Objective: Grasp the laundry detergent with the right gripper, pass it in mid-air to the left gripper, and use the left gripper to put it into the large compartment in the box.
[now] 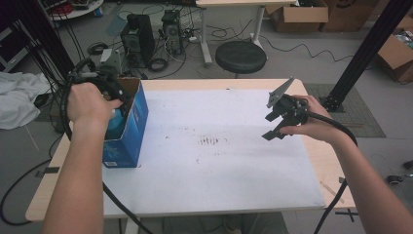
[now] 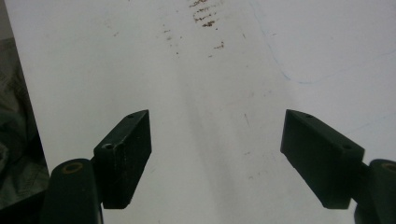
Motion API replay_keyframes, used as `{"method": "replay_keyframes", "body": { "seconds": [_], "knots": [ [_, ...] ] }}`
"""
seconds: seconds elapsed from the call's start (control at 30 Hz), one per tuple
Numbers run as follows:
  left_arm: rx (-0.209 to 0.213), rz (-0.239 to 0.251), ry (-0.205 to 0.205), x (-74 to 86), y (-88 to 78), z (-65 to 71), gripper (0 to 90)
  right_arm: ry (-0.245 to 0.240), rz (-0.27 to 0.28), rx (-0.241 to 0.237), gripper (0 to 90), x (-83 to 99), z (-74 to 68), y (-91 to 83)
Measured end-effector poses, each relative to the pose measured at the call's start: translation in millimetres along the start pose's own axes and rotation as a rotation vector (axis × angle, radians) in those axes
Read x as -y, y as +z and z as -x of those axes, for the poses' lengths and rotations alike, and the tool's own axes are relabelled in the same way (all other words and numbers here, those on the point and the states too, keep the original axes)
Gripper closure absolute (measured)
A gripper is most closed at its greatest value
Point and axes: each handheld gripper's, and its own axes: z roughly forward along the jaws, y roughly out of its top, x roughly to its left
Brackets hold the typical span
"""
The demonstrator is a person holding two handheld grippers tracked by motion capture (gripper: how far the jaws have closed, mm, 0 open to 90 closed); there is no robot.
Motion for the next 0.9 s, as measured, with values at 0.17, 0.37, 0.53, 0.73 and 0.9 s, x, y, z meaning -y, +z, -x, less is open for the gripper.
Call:
{"method": "replay_keyframes", "body": {
  "seconds": [0.17, 0.37, 0.53, 0.73, 0.9],
  "knots": [
    [-0.005, 0.056, 0.053, 0.9, -27.0, 14.8, 16.4, 0.003, 0.006, 0.007, 24.6, 1.4, 0.5, -4.8],
    [0.007, 0.109, 0.149, 2.9, -45.4, 42.2, 15.3, 0.005, 0.006, 0.011, 24.4, 2.8, 1.4, -8.9],
    [0.032, 0.134, 0.231, 3.6, -48.1, 67.5, 13.5, 0.008, 0.002, 0.012, 24.3, 1.8, 0.5, -11.0],
    [0.052, 0.156, 0.329, 3.7, -42.6, 102.3, 13.0, 0.008, 0.001, 0.016, 24.3, 0.7, -0.3, -13.7],
    [0.138, 0.186, 0.425, 5.8, -25.0, 135.0, 13.0, 0.022, -0.001, 0.021, 23.9, 0.6, 1.0, -17.8]
  ]
}}
